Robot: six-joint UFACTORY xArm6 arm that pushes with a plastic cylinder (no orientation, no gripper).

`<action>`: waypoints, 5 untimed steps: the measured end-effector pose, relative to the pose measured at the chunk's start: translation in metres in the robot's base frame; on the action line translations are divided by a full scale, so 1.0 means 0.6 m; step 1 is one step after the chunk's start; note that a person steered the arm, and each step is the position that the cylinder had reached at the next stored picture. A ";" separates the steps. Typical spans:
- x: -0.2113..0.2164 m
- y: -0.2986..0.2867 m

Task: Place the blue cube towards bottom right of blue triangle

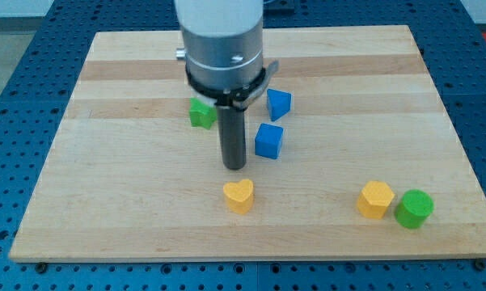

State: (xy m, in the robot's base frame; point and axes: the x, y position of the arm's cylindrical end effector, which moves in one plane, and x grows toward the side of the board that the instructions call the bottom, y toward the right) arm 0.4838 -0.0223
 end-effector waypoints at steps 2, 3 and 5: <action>-0.050 0.095; -0.048 0.100; 0.011 0.116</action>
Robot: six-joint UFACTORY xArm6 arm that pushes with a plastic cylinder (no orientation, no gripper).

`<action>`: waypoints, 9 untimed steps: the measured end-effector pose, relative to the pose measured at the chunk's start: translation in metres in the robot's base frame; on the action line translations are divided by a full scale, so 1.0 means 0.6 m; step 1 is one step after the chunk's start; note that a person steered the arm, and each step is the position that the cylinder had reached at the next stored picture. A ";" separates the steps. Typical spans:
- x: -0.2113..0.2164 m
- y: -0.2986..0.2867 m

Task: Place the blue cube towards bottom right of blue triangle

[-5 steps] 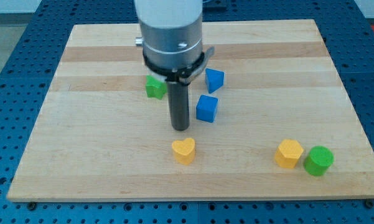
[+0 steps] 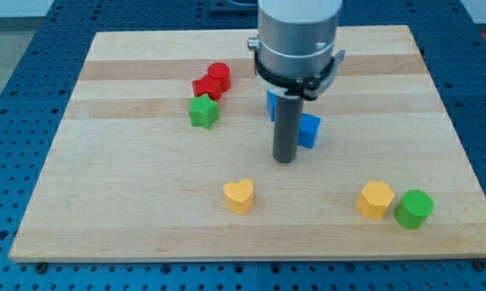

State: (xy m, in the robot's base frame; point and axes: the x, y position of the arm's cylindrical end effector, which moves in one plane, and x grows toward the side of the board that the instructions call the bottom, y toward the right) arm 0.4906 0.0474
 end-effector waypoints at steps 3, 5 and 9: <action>-0.048 0.071; -0.043 0.082; 0.039 -0.101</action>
